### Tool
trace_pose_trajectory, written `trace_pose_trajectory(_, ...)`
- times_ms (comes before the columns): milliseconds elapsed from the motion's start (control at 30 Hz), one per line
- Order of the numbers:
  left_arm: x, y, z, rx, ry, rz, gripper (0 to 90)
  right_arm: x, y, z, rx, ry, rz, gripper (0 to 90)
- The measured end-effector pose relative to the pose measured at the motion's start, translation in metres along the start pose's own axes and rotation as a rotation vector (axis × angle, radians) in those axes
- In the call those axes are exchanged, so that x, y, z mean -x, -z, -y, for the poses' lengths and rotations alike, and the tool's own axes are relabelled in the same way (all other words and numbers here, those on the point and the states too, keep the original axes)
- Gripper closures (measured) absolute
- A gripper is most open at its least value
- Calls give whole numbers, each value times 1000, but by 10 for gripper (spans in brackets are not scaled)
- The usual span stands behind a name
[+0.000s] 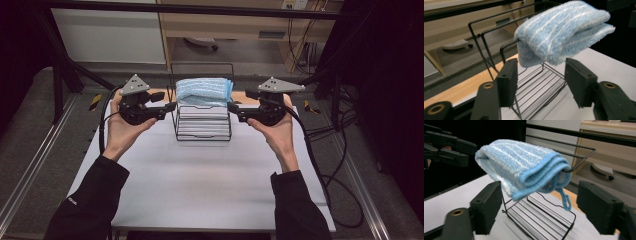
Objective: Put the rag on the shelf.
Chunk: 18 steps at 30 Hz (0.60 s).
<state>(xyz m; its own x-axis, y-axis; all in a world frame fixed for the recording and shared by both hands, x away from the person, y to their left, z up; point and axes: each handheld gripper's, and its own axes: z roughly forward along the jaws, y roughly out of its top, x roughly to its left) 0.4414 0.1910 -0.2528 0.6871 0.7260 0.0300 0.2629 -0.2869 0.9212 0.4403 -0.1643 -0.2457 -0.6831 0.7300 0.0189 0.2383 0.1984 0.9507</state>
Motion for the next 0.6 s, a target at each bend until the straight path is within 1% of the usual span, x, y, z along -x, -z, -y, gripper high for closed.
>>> trace_pose_trajectory(167, -5, 5, 17, -39, 6, -8, 339, 4, 6, 10, -20, -6, 4, 113)
trace_pose_trajectory(300, -8, 8, 32, -76, 5, -33, 264, 8, 11, 20, -41, -13, 11, 81)
trace_pose_trajectory(367, -9, 10, 40, -91, 7, -41, 247, 10, 13, 26, -45, -19, 14, 71)
trace_pose_trajectory(467, -11, 12, 52, -111, 22, -39, 229, 13, 16, 35, -58, -33, 10, 58)
trace_pose_trajectory(600, -12, 14, 69, -132, 36, -36, 207, 15, 19, 49, -76, -34, 10, 35)
